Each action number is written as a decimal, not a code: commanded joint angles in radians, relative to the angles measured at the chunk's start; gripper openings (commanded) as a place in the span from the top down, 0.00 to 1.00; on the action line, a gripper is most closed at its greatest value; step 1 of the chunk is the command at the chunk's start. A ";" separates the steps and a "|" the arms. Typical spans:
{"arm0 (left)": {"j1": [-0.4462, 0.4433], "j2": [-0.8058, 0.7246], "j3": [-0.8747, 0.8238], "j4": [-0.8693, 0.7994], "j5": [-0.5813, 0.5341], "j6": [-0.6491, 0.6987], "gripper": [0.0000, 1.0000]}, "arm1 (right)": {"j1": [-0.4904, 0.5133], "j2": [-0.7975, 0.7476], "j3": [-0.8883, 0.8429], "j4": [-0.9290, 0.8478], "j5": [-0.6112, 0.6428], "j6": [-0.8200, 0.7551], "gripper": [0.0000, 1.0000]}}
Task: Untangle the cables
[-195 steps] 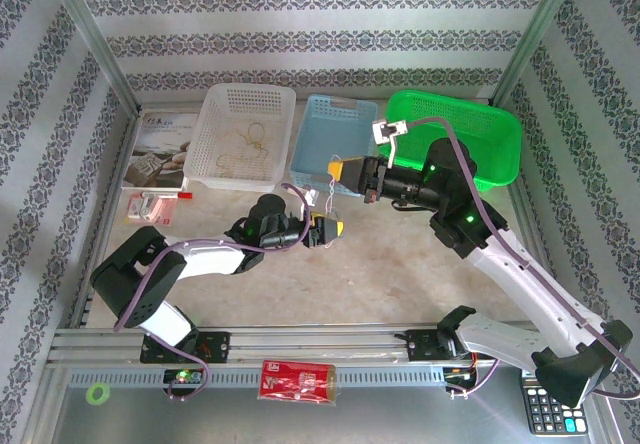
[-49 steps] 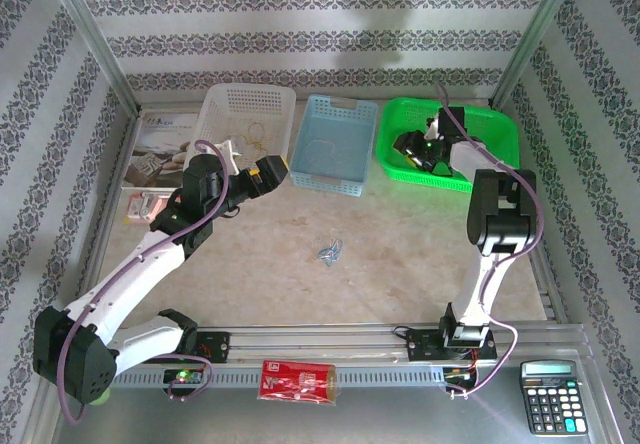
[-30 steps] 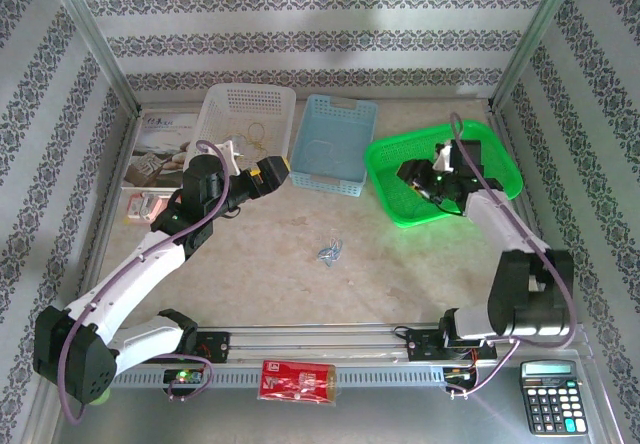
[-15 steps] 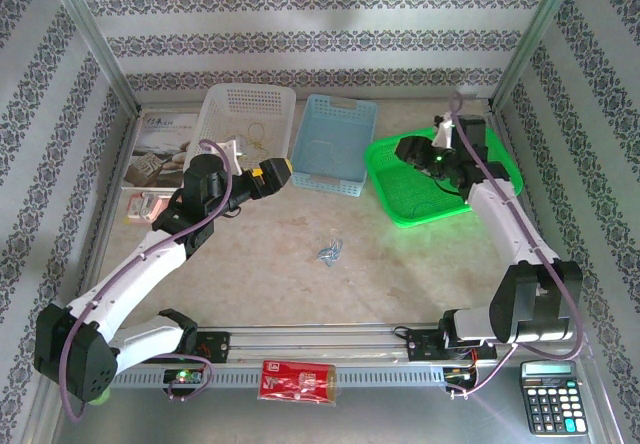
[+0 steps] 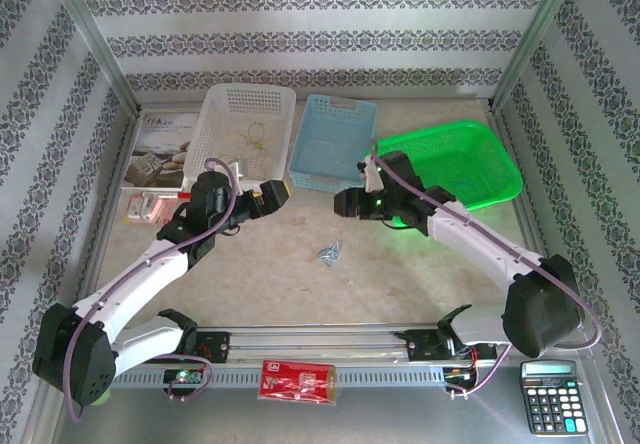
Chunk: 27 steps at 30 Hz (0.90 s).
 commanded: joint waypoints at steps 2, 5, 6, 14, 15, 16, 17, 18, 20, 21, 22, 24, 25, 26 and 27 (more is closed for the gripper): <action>-0.007 -0.015 -0.043 -0.051 -0.016 -0.023 0.00 | 0.079 -0.012 -0.068 -0.013 0.116 0.022 0.39; -0.009 -0.013 -0.063 -0.064 -0.009 -0.017 0.00 | 0.133 -0.007 -0.104 0.009 0.144 0.050 0.36; -0.009 -0.013 -0.066 -0.070 -0.008 -0.014 0.00 | 0.147 -0.003 -0.114 0.022 0.149 0.057 0.35; -0.018 0.010 -0.081 -0.069 0.014 0.000 0.00 | 0.203 0.139 -0.121 0.102 0.183 0.099 0.37; -0.021 0.017 -0.081 -0.068 0.017 0.001 0.00 | 0.204 0.154 -0.124 0.109 0.183 0.100 0.39; -0.023 0.026 -0.081 -0.065 0.018 0.001 0.00 | 0.205 0.165 -0.130 0.114 0.188 0.100 0.43; -0.028 0.033 -0.080 -0.065 0.018 0.004 0.00 | 0.204 0.176 -0.136 0.113 0.193 0.097 0.49; -0.031 0.039 -0.081 -0.063 0.021 0.004 0.00 | 0.203 0.178 -0.142 0.107 0.201 0.094 0.54; -0.040 0.050 -0.081 -0.058 0.023 0.002 0.00 | 0.200 0.170 -0.168 0.098 0.223 0.092 0.70; -0.043 0.055 -0.080 -0.053 0.025 0.002 0.00 | 0.196 0.162 -0.181 0.098 0.227 0.093 0.74; -0.046 0.061 -0.077 -0.048 0.029 0.000 0.00 | 0.192 0.151 -0.200 0.101 0.231 0.094 0.78; -0.054 0.078 -0.072 -0.037 0.033 0.001 0.00 | 0.188 0.131 -0.232 0.108 0.246 0.095 0.88; -0.058 0.090 -0.070 -0.031 0.038 0.001 0.00 | 0.183 0.126 -0.247 0.110 0.249 0.093 0.93; -0.062 0.103 -0.064 -0.024 0.043 0.004 0.00 | 0.178 0.122 -0.258 0.115 0.253 0.091 0.96; -0.064 0.118 -0.058 -0.021 0.046 0.004 0.00 | 0.175 0.119 -0.267 0.121 0.254 0.086 0.99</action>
